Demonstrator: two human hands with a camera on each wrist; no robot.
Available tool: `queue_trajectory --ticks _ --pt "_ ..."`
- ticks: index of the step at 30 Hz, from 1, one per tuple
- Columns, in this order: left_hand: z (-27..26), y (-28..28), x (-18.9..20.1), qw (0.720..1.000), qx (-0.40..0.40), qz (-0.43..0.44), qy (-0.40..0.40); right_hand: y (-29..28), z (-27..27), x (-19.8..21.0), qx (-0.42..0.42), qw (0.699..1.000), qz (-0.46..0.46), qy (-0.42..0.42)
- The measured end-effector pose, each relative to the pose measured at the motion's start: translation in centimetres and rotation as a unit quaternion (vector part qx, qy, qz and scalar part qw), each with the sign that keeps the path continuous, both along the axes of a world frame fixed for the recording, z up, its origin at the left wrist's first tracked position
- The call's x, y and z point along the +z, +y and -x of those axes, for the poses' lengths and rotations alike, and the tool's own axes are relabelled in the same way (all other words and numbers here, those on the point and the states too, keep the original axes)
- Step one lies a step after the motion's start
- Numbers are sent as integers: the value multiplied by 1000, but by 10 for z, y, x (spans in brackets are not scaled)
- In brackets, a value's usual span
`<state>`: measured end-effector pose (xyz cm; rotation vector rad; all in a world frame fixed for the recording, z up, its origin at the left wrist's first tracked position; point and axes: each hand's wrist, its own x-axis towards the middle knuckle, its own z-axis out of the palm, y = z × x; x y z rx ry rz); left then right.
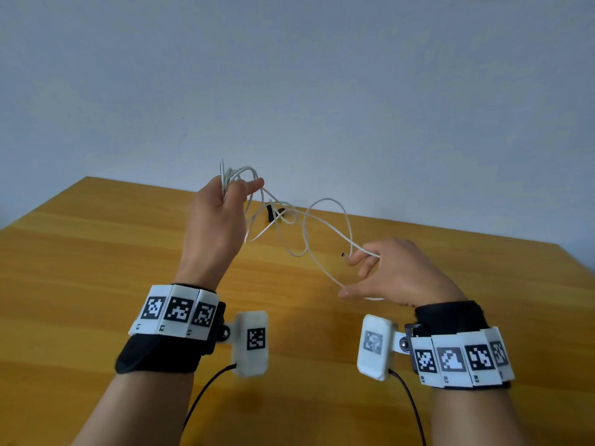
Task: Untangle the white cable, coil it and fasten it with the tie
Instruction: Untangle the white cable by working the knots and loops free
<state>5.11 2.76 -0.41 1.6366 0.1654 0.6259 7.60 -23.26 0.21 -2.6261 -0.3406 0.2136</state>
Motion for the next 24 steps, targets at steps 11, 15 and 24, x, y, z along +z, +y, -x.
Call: queue_trajectory --ticks 11,15,24 --pt "5 -12 5 999 -34 31 -9 -3 -9 -12 -63 998 17 3" --pt "3 -17 3 998 -50 23 -9 10 2 -4 38 993 -25 109" --pt "3 -15 3 998 -54 21 -6 20 1 -13 36 993 41 101"
